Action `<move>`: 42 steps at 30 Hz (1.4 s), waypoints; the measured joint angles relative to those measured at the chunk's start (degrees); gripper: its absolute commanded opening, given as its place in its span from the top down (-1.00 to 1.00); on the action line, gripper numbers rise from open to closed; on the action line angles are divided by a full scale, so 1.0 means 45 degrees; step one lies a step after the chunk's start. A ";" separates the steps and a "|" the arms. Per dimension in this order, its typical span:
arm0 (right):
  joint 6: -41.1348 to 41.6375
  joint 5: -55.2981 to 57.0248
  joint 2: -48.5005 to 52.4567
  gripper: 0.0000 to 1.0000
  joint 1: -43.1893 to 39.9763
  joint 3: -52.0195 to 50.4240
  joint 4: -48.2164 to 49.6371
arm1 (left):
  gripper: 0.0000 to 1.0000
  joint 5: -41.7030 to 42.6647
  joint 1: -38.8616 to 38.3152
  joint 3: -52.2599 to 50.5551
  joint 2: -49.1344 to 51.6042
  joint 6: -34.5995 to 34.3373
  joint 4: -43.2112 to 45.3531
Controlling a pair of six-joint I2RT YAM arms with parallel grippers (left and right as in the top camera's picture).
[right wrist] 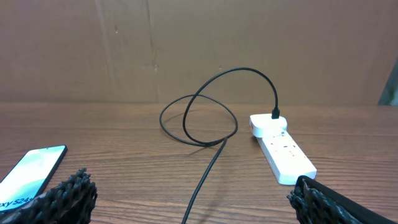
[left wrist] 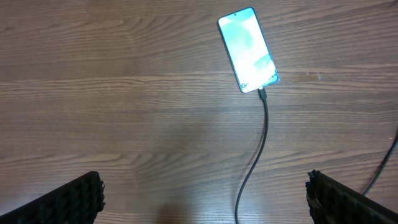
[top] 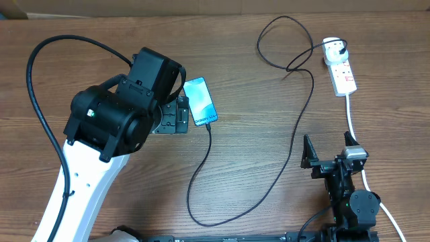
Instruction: Plug charger to phone and switch on socket
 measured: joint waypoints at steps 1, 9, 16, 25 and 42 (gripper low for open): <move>-0.0005 -0.0005 -0.0005 -1.00 0.0000 0.0000 0.0005 | -1.00 0.0019 0.0000 0.0000 0.0000 0.0000 0.0010; -0.0005 0.0000 0.0000 -1.00 0.0000 0.0000 0.0000 | -0.99 0.0525 0.0000 0.0000 -0.0005 0.0000 0.0588; -0.0005 -0.0005 0.0000 -0.99 0.0000 0.0000 0.0005 | -0.99 0.0685 0.0000 0.0000 -0.0262 0.0000 0.0593; -0.0005 -0.0005 0.0000 -1.00 0.0000 0.0000 0.0000 | -0.99 0.0724 0.0000 0.0000 -0.0729 0.0000 0.0593; -0.0005 -0.0005 -0.0005 -1.00 0.0000 0.0000 -0.0005 | -0.99 0.0724 0.0000 -0.0316 -0.1588 0.0243 0.1229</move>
